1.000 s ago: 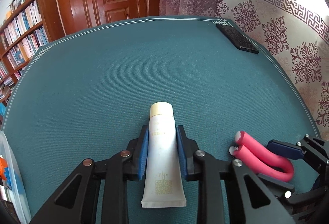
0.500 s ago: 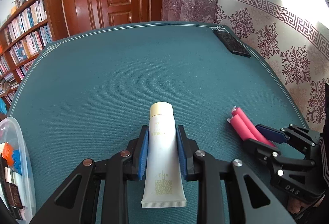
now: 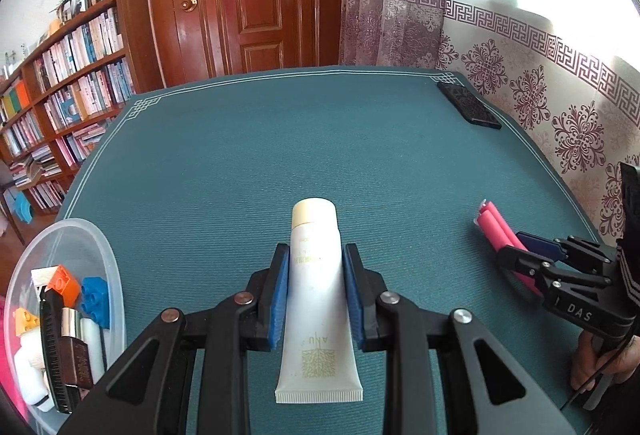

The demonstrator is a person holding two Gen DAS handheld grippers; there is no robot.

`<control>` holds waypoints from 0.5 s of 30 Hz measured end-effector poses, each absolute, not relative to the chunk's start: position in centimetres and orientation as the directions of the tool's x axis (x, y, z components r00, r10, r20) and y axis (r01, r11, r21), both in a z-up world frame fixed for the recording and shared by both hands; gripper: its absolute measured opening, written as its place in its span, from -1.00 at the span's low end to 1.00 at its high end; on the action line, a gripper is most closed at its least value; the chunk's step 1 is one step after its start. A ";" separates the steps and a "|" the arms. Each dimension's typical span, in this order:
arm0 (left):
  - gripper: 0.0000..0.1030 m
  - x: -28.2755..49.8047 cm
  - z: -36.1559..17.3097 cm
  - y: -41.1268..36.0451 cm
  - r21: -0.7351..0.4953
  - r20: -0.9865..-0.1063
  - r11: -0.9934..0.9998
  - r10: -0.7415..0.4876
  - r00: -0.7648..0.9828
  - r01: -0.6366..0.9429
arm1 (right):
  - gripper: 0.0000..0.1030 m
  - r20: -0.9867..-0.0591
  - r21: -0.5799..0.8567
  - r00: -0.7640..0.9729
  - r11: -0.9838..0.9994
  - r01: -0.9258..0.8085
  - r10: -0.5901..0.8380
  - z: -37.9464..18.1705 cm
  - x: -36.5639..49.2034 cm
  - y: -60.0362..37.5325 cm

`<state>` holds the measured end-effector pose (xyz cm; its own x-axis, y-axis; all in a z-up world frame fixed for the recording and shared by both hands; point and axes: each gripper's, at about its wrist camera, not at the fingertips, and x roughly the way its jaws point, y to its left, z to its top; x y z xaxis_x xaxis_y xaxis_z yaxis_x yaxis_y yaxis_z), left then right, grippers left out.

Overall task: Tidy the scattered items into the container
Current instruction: 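Carry the tube and roller over the bowl and open both tools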

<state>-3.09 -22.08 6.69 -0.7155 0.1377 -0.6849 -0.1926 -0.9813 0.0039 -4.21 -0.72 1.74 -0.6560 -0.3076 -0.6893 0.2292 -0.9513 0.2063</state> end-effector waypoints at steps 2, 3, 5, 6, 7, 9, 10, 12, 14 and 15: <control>-0.43 -2.8 6.8 -22.6 0.008 -0.680 -0.983 0.130 -0.722 -0.185 | -0.27 -0.691 0.211 -0.650 -0.948 0.237 -0.316 1.7 -3.9 -1.4; -0.43 -2.7 6.9 -22.8 0.007 -0.678 -0.983 0.129 -0.724 -0.182 | -0.27 -0.693 0.212 -0.646 -0.947 0.241 -0.320 1.7 -3.8 -1.8; -0.43 -2.5 6.9 -23.3 0.004 -0.675 -0.985 0.126 -0.727 -0.175 | -0.27 -0.695 0.210 -0.640 -0.944 0.253 -0.327 1.6 -3.4 -2.7; -0.43 -2.4 6.9 -23.6 0.004 -0.673 -0.985 0.124 -0.729 -0.172 | -0.27 -0.696 0.210 -0.637 -0.943 0.259 -0.331 1.6 -3.3 -3.1; -0.43 -2.3 7.0 -23.8 0.003 -0.671 -0.986 0.123 -0.731 -0.169 | -0.27 -0.697 0.213 -0.634 -0.941 0.265 -0.336 1.6 -3.2 -3.4; -0.43 -2.1 7.1 -24.4 -0.002 -0.667 -0.987 0.122 -0.735 -0.162 | -0.27 -0.696 0.226 -0.626 -0.935 0.272 -0.351 1.6 -3.0 -4.1; -0.43 -2.0 7.1 -24.7 -0.005 -0.665 -0.987 0.121 -0.737 -0.158 | -0.27 -0.696 0.236 -0.621 -0.932 0.275 -0.360 1.5 -2.8 -4.5; -0.43 -1.7 7.2 -25.4 -0.013 -0.660 -0.989 0.120 -0.741 -0.149 | -0.27 -0.694 0.262 -0.610 -0.924 0.280 -0.382 1.6 -2.7 -5.1; -0.43 -1.5 7.4 -26.2 -0.019 -0.655 -0.990 0.116 -0.747 -0.137 | -0.27 -0.691 0.285 -0.600 -0.915 0.286 -0.403 1.6 -2.4 -5.8; -0.43 -1.3 7.5 -26.7 -0.023 -0.652 -0.991 0.114 -0.749 -0.130 | -0.27 -0.690 0.296 -0.595 -0.911 0.288 -0.412 1.6 -2.4 -6.2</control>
